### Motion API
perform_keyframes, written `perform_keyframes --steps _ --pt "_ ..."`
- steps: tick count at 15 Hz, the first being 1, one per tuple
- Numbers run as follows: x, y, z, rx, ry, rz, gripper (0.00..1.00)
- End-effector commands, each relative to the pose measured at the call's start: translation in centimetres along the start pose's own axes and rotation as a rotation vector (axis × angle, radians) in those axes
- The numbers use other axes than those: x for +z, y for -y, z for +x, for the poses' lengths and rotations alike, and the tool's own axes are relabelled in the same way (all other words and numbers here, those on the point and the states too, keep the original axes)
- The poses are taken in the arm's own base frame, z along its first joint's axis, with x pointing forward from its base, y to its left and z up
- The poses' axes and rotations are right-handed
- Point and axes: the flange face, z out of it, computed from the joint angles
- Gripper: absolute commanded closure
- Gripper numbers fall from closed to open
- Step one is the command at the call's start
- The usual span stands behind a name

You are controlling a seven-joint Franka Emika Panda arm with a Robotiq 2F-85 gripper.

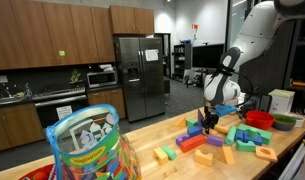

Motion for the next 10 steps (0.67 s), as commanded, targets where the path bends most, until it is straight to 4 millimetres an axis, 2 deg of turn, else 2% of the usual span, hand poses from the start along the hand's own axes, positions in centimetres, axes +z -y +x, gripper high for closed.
perform_keyframes --steps 1,6,10 --pt "-3.1 0.8 -0.9 -0.029 -0.061 0.008 0.84" --pt "-5.3 1.7 -1.6 -0.070 -0.094 -0.003 0.84" --pt "-5.3 2.9 -2.8 -0.188 -0.057 -0.036 0.84"
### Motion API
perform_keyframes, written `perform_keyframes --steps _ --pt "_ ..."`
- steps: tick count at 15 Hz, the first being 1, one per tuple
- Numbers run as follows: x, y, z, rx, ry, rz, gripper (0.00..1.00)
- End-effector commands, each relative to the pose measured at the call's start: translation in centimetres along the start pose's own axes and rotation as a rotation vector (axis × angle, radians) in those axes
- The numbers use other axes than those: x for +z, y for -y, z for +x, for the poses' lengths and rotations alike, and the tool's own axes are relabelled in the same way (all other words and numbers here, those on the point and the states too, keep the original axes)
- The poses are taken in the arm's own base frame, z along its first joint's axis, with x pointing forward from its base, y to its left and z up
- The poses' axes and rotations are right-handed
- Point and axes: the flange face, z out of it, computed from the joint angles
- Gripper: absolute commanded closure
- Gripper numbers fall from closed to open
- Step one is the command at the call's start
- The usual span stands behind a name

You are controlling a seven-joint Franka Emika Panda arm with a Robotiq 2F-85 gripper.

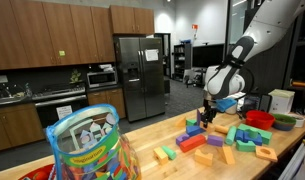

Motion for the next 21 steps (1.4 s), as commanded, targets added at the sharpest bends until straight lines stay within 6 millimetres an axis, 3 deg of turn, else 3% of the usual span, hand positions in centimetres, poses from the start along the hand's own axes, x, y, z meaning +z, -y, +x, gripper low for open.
perform_keyframes --steps 1,7,14,21 --pt "-0.5 1.1 -1.7 -0.126 0.050 -0.026 0.84" --pt "-0.2 3.9 -2.5 -0.313 0.149 -0.079 0.84" --pt "-1.9 7.1 -2.3 -0.489 0.150 -0.156 0.84" --pt "0.2 10.8 -3.0 -0.715 0.256 -0.226 0.84"
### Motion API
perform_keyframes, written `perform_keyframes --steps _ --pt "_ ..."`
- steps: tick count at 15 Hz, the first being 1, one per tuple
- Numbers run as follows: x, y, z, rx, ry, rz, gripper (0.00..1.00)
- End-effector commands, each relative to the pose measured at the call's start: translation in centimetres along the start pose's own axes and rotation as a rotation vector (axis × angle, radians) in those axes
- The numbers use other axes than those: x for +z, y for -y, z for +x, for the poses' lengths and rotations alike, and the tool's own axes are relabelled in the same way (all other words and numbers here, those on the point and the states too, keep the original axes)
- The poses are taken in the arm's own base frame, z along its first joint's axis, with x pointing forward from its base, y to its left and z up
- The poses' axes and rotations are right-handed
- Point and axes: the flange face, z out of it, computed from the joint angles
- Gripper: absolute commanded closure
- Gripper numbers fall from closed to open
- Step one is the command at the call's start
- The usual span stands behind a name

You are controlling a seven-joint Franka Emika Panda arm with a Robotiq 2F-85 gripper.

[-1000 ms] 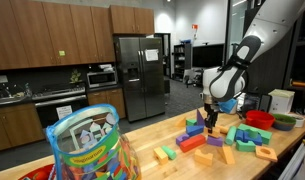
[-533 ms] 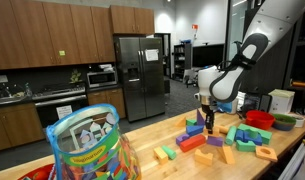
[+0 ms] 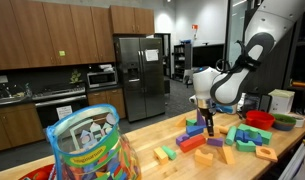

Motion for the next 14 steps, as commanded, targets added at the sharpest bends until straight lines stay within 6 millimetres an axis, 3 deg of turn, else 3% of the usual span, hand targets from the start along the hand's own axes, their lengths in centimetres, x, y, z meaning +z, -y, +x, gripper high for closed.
perform_keyframes --steps 1,6,14 --pt "0.3 1.6 1.2 -0.126 0.065 -0.044 0.84" --pt "-0.5 3.4 2.5 -0.259 0.093 -0.128 0.84" --pt "-2.4 2.4 3.5 -0.360 0.063 -0.138 0.84"
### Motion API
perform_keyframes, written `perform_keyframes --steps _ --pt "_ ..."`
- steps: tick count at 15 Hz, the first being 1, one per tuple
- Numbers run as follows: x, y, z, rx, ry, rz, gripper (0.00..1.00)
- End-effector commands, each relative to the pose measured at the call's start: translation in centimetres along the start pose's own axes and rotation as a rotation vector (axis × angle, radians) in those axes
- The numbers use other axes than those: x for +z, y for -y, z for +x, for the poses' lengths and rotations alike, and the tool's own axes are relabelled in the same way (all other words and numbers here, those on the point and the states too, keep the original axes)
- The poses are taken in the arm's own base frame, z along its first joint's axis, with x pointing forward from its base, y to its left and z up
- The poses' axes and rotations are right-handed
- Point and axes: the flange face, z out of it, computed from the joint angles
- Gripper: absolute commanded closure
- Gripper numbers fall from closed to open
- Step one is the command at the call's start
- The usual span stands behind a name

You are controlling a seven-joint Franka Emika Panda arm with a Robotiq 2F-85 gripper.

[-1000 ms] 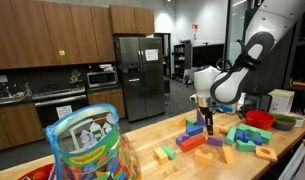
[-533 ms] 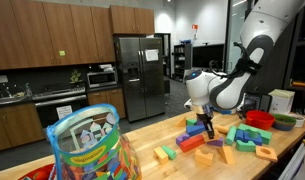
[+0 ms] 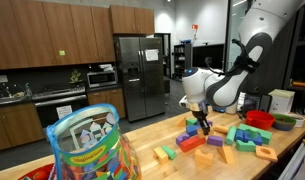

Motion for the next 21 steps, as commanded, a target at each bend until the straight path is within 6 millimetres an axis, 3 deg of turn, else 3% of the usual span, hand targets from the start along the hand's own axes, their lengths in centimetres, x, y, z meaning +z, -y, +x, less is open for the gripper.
perform_keyframes --steps 1,9,16,21 --pt "-0.6 -0.8 -0.3 -0.079 0.010 -0.010 0.84" --pt "0.1 -2.8 -0.4 -0.317 0.009 0.018 0.84" --pt "0.4 -3.5 0.9 -0.538 -0.001 0.065 0.84" --pt "0.7 -3.7 2.4 -0.537 -0.039 0.109 0.84"
